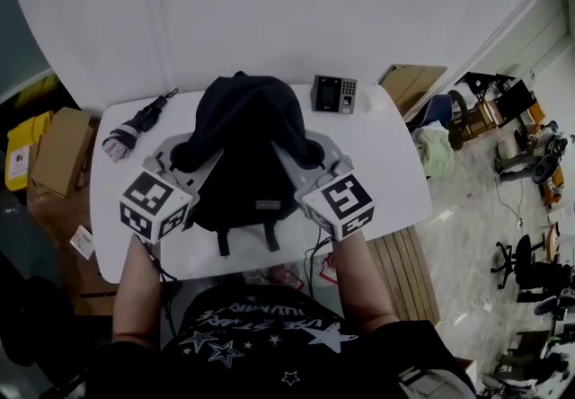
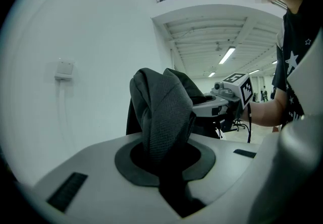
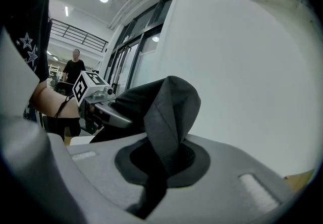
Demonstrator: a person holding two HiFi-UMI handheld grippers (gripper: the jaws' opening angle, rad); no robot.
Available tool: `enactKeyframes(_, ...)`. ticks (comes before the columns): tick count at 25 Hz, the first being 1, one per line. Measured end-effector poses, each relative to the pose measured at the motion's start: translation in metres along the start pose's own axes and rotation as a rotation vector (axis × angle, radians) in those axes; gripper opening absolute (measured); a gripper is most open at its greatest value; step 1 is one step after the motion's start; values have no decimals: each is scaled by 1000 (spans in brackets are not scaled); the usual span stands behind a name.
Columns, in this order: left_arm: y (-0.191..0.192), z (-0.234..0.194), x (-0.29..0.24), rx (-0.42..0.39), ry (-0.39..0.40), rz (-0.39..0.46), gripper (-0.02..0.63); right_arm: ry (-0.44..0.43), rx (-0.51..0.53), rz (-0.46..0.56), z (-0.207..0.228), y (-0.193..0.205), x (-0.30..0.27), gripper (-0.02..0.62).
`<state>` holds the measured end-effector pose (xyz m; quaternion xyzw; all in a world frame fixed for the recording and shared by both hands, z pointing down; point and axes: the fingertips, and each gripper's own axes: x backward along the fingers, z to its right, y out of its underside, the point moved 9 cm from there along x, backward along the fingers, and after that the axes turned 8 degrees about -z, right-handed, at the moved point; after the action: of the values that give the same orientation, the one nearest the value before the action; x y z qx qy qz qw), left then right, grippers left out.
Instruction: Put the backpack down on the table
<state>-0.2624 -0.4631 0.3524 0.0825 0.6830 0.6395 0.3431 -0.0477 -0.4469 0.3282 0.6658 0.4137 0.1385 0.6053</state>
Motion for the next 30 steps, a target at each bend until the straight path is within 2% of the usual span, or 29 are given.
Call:
enactKeyframes(6,13,-8,-3,29,1,19,54,5,31,-18,-3,1,-12,18)
enactKeyframes(12,21,-6,-10,35,3,47,54,8,-10,-14,0,11,-13,20)
enactKeyframes(16,29,-5,-11,64,18,78,54,10,2,-4,-3,14,-11,21)
enactKeyframes(24,32,-3,-12,75,10,84,54,17,6,11,-4,16,-11,29)
enactKeyframes(27,31,-1,-13,68,-1,72,56,25,-12,16,-2,19,-10,56)
enactKeyframes(30,28,-2,-12,60,-36,58,91,14,-41,-4,1,23,-9,128)
